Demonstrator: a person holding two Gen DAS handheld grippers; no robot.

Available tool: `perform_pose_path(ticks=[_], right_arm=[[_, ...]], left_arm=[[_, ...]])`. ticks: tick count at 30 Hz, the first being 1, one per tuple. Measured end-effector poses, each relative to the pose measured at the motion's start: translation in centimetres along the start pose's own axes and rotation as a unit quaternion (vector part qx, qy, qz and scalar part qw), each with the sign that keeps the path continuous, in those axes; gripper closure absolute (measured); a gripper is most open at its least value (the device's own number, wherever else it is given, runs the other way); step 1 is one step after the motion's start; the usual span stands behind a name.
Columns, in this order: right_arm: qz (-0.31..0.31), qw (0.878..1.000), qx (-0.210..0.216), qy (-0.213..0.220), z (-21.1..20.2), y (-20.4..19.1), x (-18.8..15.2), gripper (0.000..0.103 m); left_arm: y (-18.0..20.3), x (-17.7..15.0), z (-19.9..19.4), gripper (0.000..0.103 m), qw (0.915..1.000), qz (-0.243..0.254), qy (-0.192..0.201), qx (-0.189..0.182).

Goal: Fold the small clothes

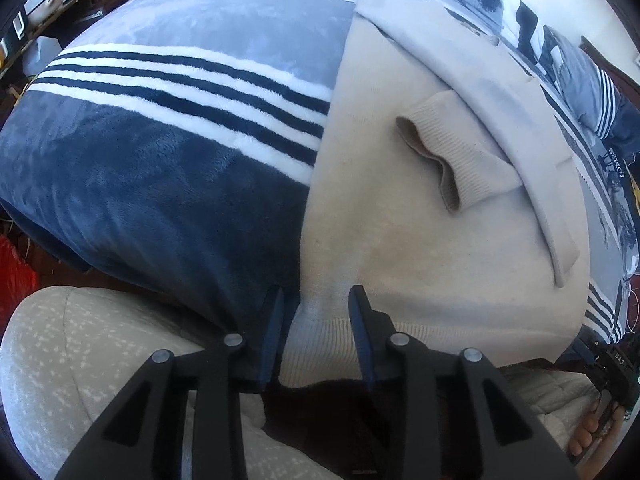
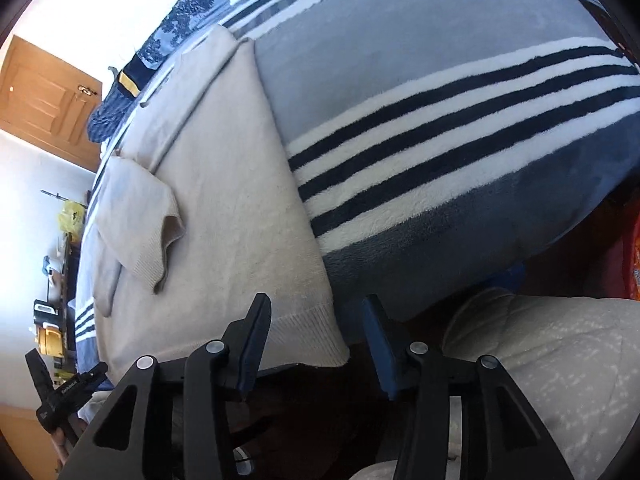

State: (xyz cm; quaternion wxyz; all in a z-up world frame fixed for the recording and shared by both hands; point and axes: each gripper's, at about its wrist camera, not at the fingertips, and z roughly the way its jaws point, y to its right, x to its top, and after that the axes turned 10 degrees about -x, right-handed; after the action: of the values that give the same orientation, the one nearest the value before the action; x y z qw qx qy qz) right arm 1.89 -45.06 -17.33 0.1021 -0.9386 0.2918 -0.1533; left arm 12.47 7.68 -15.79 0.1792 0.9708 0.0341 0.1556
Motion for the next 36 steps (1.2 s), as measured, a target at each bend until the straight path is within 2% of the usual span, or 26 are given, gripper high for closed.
perform_pose_path(ticks=[3, 4, 5, 6, 7, 9, 11, 12, 13, 14, 16, 20, 25, 29, 36], right_arm=[[-0.01, 1.0, -0.004, -0.009, 0.7, -0.6, 0.3, 0.052], [-0.015, 1.0, -0.009, -0.011, 0.8, -0.8, 0.2, 0.057], [-0.021, 1.0, -0.014, -0.013, 0.9, -1.0, 0.2, 0.077], [-0.029, 0.999, -0.014, -0.016, 1.0, -1.4, 0.1, 0.088], [-0.035, 0.999, -0.016, -0.015, 0.9, -1.6, 0.0, 0.093], [-0.04, 0.999, -0.024, 0.004, 0.1, -1.7, -0.2, 0.093], [-0.037, 0.999, -0.007, 0.029, -1.5, -1.6, -0.4, 0.093], [-0.033, 0.999, 0.003, 0.039, -2.2, -1.6, -0.4, 0.093], [-0.032, 0.998, 0.011, 0.045, -2.7, -1.5, -0.4, 0.087], [-0.03, 0.998, 0.026, 0.051, -3.4, -1.5, -0.5, 0.072], [-0.025, 0.996, 0.068, 0.055, -4.7, -1.6, -0.2, 0.05], [-0.056, 0.991, 0.103, 0.07, -7.2, -3.4, 1.1, 0.049], [-0.085, 0.985, 0.124, 0.08, -9.2, -6.7, 5.1, 0.041], [-0.091, 0.984, 0.126, 0.087, -8.9, -9.1, 9.7, 0.032], [-0.103, 0.985, 0.123, 0.061, -3.8, -13.0, 18.2, 0.032]], left_arm=[[0.8, 0.3, 0.2, 0.071, 1.0, 0.004, 0.005, -0.001], [1.0, 0.4, 0.2, 0.071, 0.9999, 0.007, 0.008, -0.001], [1.2, 0.4, 0.1, 0.071, 0.9999, 0.01, 0.011, -0.001], [1.3, 0.3, -0.1, 0.071, 0.9998, 0.012, 0.015, -0.002], [1.3, 0.3, -0.5, 0.071, 0.9996, 0.015, 0.022, -0.004], [1.5, 0.3, -1.3, 0.071, 0.999, 0.021, 0.038, -0.01], [2.1, 0.5, -2.2, 0.069, 0.9979, 0.024, 0.056, -0.021], [2.3, 0.7, -2.8, 0.062, 0.9973, 0.025, 0.064, -0.027], [2.5, 0.9, -3.2, 0.055, 0.9969, 0.022, 0.068, -0.031], [2.6, 1.3, -3.7, 0.053, 0.9966, 0.018, 0.072, -0.035], [3.2, 2.5, -4.7, 0.048, 0.9959, 0.014, 0.079, -0.042], [4.9, 5.5, -6.6, 0.045, 0.9942, 0.011, 0.09, -0.057], [7.8, 11.0, -7.1, 0.04, 0.9938, 0.024, 0.099, -0.044], [9.0, 15.4, -5.4, 0.039, 0.9941, 0.031, 0.095, -0.042], [9.6, 24.5, 0.9, 0.039, 0.9966, 0.033, 0.075, -0.013]])
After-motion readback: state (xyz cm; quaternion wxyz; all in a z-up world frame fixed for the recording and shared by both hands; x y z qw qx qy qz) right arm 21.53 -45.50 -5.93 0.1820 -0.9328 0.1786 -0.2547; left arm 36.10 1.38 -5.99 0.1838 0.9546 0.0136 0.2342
